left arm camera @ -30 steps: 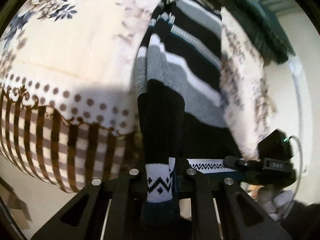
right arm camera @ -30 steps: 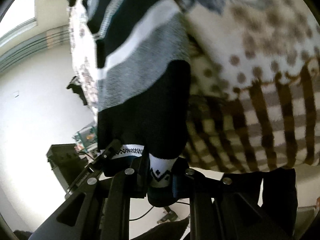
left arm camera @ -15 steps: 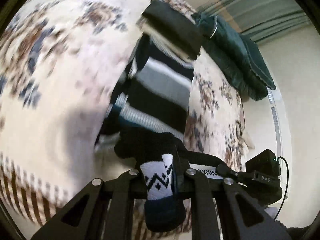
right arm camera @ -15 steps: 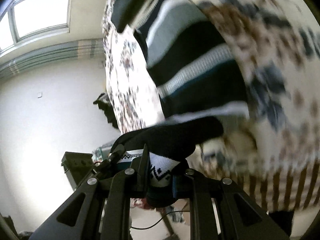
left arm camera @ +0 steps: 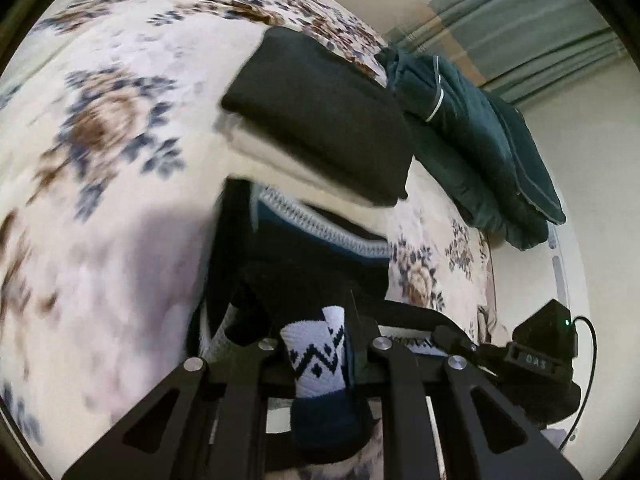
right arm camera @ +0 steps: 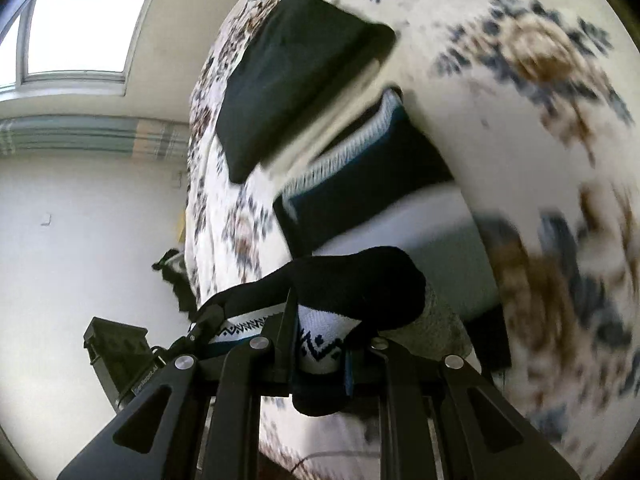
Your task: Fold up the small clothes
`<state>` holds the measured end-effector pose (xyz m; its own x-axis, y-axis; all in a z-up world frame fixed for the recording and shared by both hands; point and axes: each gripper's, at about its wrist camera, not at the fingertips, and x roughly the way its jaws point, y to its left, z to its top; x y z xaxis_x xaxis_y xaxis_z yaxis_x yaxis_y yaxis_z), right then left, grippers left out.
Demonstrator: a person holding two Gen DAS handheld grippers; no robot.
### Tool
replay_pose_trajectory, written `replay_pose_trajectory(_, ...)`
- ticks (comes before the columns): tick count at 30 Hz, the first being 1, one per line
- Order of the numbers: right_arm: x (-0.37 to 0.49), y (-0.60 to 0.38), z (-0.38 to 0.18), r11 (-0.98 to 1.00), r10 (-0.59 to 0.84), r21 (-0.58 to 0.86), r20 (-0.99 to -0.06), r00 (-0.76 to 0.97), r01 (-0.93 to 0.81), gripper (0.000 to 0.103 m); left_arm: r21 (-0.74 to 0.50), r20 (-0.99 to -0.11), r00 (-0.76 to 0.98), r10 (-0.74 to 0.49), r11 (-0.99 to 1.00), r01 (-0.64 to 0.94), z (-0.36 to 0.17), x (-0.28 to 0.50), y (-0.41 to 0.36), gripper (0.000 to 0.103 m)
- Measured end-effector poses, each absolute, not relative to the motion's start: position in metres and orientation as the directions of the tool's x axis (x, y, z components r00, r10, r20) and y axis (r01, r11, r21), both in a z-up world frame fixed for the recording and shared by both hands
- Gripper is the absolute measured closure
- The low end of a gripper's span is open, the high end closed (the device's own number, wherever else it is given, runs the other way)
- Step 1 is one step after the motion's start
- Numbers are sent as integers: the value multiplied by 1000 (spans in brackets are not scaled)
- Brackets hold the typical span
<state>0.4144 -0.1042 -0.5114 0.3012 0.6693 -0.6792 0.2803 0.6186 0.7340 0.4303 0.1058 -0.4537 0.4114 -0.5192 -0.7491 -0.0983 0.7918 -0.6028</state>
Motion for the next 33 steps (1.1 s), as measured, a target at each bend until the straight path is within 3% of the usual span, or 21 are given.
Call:
replay_pose_trajectory(4,476,-110,-533,604,661,722,-691,293,337,86,-620,-760,346,-550,773,-132,-484,483,100,87)
replay_pose_trajectory(6,502,-117,-552,582,665,712,-695,274,392,83,-646,-753,304,-584,744,-172,-507,507,101,78)
replay_pose_trajectory(8,526,-124,-569,565,668,700,-699,257,437,82,-683,-725,300,-620,704,-195,-520,518,105,60)
replay_pose_trajectory(11,546,-125,-586,551,685,689,-696,215,471,78,-728,-682,332,-652,649,-220,-532,528,115,46)
replay_pose_trajectory(12,553,-125,-589,539,697,696,-685,213,474,77,-738,-672,346,-655,636,-227,-534,530,119,46)
replay_pose_trajectory(14,558,-127,-592,513,714,713,-664,223,478,57,-760,-646,375,-665,604,-239,-537,534,128,46)
replay_pose_trajectory(15,563,-127,-592,505,717,717,-658,228,481,52,-754,-654,374,-658,610,-244,-538,536,132,46)
replay_pose_trajectory(20,575,-125,-585,552,684,707,-687,244,442,50,-653,-736,370,-566,737,-172,-527,542,137,46)
replay_pose_trajectory(27,573,-137,-566,774,487,543,-840,241,326,43,-455,-857,264,-442,891,16,-539,557,107,46)
replay_pose_trajectory(29,576,-138,-580,782,489,527,-850,197,334,43,-456,-857,265,-443,890,14,-548,560,104,52)
replay_pose_trajectory(30,579,-136,-591,774,506,533,-845,174,341,43,-472,-841,293,-456,881,17,-548,559,107,65)
replay_pose_trajectory(31,580,-134,-598,765,523,544,-837,160,345,44,-480,-833,306,-460,877,11,-547,559,110,98)
replay_pose_trajectory(33,582,-128,-606,754,541,563,-824,168,338,77,-520,-807,332,-488,854,-10,-543,558,120,97)
